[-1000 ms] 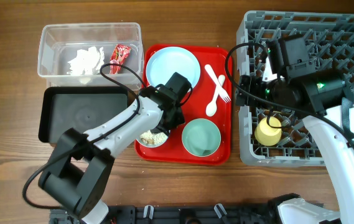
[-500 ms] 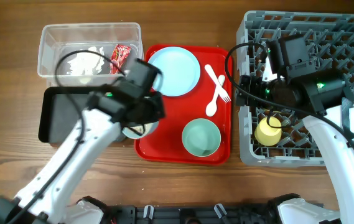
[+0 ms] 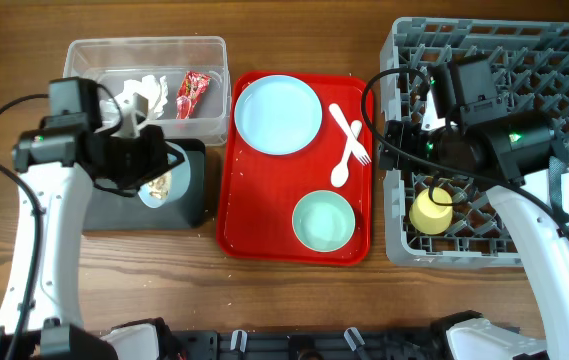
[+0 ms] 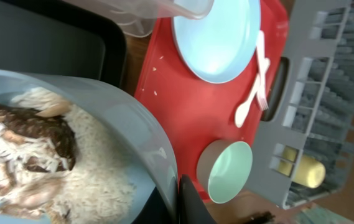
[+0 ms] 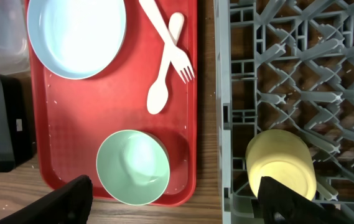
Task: Sort waste into correct bins and load items into the dishwasher rack
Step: 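Tip the rice bowl over the black tray to empty the food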
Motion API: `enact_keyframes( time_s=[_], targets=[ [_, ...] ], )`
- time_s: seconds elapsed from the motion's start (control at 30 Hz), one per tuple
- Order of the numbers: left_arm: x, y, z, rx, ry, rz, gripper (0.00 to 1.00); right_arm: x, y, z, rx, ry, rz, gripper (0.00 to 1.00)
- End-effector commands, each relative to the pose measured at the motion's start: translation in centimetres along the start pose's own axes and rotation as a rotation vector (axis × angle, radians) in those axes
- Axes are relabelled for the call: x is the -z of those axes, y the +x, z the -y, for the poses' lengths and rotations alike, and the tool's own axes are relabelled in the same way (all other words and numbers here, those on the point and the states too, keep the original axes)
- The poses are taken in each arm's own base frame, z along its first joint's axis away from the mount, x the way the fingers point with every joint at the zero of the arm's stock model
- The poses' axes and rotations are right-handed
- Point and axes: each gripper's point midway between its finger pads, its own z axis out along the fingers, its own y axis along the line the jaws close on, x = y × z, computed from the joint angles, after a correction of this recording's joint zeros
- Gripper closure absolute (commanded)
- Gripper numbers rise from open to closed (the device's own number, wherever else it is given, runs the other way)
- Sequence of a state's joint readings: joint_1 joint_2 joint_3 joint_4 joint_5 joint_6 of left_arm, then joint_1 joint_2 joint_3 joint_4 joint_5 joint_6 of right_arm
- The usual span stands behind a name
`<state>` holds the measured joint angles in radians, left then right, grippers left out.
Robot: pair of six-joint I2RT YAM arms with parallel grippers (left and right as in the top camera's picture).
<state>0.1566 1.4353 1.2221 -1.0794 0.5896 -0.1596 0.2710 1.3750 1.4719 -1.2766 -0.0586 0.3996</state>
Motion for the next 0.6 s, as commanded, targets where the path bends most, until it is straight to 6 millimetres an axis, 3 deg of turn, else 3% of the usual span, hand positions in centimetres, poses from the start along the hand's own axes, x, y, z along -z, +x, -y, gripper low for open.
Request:
enact_keyframes(
  time_s=[0.0, 0.23, 0.57],
  targets=[
    [-0.2, -0.5, 0.4, -0.038, 0.239, -0.049, 0.96, 0.2, -0.1, 0.4, 0.006, 0.014, 0.015, 0.13],
    [-1.2, -1.9, -1.6, 0.055, 0.472, -0.087, 0.96, 0.2, 0.0, 0.4, 0.006, 0.015, 0.013, 0.13],
    [0.0, -3.8, -4.9, 0.250, 0.667, -0.029, 0.96, 0.2, 0.1, 0.4, 0.006, 0.016, 0.009, 0.13]
  ],
)
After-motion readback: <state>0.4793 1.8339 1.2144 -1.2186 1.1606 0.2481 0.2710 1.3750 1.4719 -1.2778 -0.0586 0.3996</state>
